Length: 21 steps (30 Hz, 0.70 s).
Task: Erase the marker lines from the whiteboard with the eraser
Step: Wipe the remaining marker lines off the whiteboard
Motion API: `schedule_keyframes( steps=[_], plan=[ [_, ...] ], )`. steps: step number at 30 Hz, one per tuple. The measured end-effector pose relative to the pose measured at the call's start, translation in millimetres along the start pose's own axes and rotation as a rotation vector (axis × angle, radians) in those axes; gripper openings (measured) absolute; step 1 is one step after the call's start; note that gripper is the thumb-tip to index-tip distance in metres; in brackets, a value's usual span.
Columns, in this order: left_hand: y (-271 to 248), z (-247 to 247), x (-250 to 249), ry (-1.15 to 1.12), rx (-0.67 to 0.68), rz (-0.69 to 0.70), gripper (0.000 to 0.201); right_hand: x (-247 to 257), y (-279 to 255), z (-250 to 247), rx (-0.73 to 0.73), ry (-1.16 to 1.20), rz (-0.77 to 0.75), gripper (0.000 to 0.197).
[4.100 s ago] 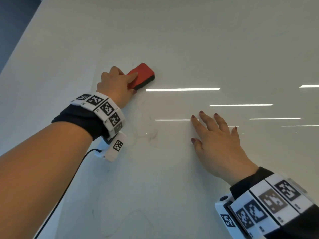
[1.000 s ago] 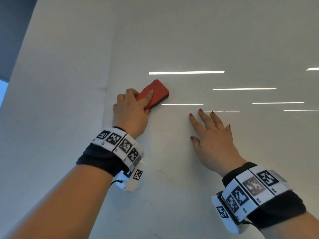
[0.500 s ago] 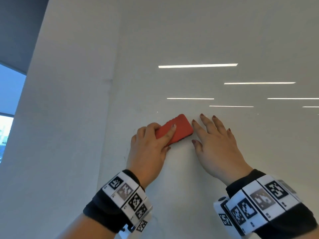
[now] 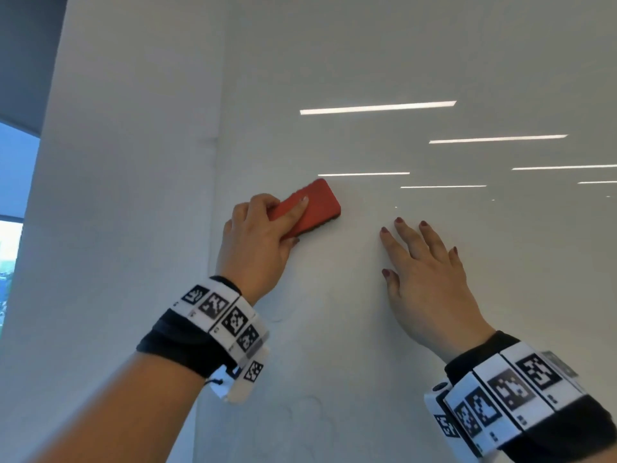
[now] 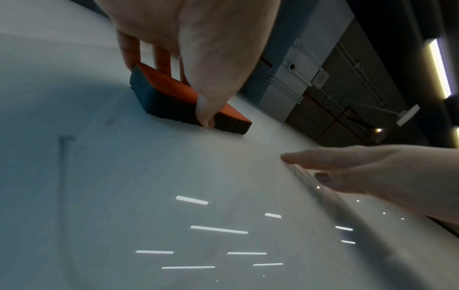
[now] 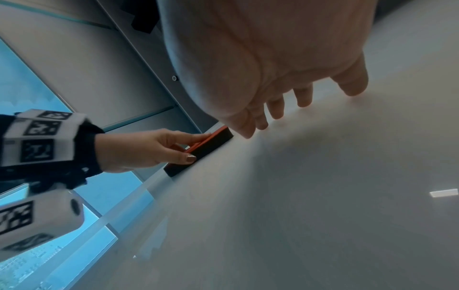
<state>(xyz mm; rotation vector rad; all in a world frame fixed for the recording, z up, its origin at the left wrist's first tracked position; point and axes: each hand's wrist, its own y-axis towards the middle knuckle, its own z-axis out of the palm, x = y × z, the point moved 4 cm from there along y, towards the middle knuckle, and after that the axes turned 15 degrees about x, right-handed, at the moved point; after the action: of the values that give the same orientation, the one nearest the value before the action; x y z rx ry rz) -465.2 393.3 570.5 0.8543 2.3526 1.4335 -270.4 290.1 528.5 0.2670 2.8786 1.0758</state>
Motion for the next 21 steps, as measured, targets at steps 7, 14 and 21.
schedule_keyframes(
  steps=[7, 14, 21],
  plan=[
    [43.3, -22.0, 34.6, 0.004, 0.024, -0.01, 0.056, 8.2, -0.4, 3.4, 0.009, 0.011, 0.064, 0.059],
    [26.8, -13.8, 37.0, 0.0, 0.033, 0.02, 0.056, 8.5, -2.8, 6.2, 0.035, -0.027, 0.091, 0.062],
    [-26.7, 8.4, 42.1, -0.029, 0.027, 0.049, 0.056, 10.4, -2.2, 9.7, 0.034, -0.031, 0.111, 0.064]
  ],
)
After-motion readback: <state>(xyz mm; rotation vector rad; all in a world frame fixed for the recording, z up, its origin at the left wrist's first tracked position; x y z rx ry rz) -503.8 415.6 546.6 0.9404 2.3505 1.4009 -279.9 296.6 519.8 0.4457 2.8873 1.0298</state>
